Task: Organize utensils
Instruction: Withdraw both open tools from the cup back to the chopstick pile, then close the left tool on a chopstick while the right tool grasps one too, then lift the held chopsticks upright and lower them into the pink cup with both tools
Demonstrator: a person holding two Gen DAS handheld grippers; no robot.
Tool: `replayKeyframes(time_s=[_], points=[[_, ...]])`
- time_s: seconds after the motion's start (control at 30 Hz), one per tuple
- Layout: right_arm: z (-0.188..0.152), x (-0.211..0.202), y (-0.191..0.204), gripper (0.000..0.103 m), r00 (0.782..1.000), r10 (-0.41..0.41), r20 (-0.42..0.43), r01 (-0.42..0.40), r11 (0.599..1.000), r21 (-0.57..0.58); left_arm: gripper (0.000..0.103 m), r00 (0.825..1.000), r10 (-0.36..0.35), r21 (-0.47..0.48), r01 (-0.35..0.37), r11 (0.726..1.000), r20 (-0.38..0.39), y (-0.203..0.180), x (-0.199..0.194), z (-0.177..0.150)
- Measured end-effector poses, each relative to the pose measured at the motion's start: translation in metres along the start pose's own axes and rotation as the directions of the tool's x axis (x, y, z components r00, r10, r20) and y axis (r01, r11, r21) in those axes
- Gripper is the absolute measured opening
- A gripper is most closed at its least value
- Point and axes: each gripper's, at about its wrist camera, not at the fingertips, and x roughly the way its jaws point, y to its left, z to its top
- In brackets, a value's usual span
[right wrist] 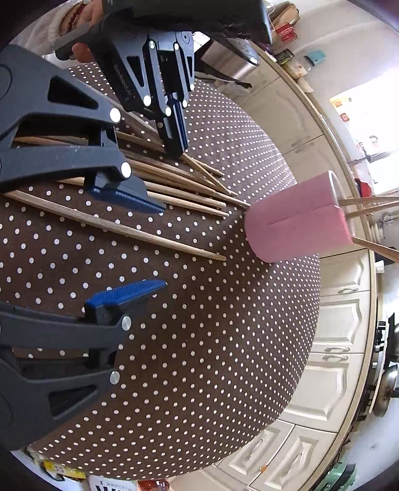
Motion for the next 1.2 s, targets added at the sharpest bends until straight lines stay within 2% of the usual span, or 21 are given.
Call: replayKeyframes(time_s=[0.03,0.23,0.43,0.47,0.63,0.93,1.2], points=[[0.001,0.002,0.001,0.036,1.0,-0.002,-0.006,0.002,1.0,-0.005,0.007,1.0,-0.001,-0.006,0.001,1.0,0.001,0.001,0.0,0.0],[0.008,0.014,0.007,0.033,0.997,-0.048,-0.053,0.046,0.998,-0.05,0.006,1.0,-0.004,-0.048,0.004,0.999,0.012,0.023,-0.009,0.001],[0.015,0.028,0.018,0.018,0.99,-0.106,-0.092,0.096,0.989,-0.111,0.006,1.0,0.003,-0.06,-0.002,0.998,0.026,0.034,-0.021,0.002],[0.016,0.029,0.021,0.012,0.989,-0.115,-0.095,0.103,0.987,-0.121,0.006,1.0,0.004,-0.061,-0.002,0.998,0.027,0.034,-0.022,0.002],[0.017,0.032,0.027,0.006,0.989,-0.11,-0.1,0.096,0.986,-0.138,0.006,0.999,-0.006,-0.075,0.009,0.997,0.039,0.039,-0.03,0.008],[0.04,-0.01,0.02,0.006,1.0,0.011,0.011,-0.01,0.998,-0.062,0.006,0.993,-0.015,-0.064,0.023,0.998,0.114,0.039,-0.067,0.02],[0.058,-0.067,0.022,0.006,0.985,0.079,0.152,-0.072,0.996,-0.051,0.006,0.975,-0.031,-0.055,0.044,0.997,0.22,0.033,-0.119,0.035]])
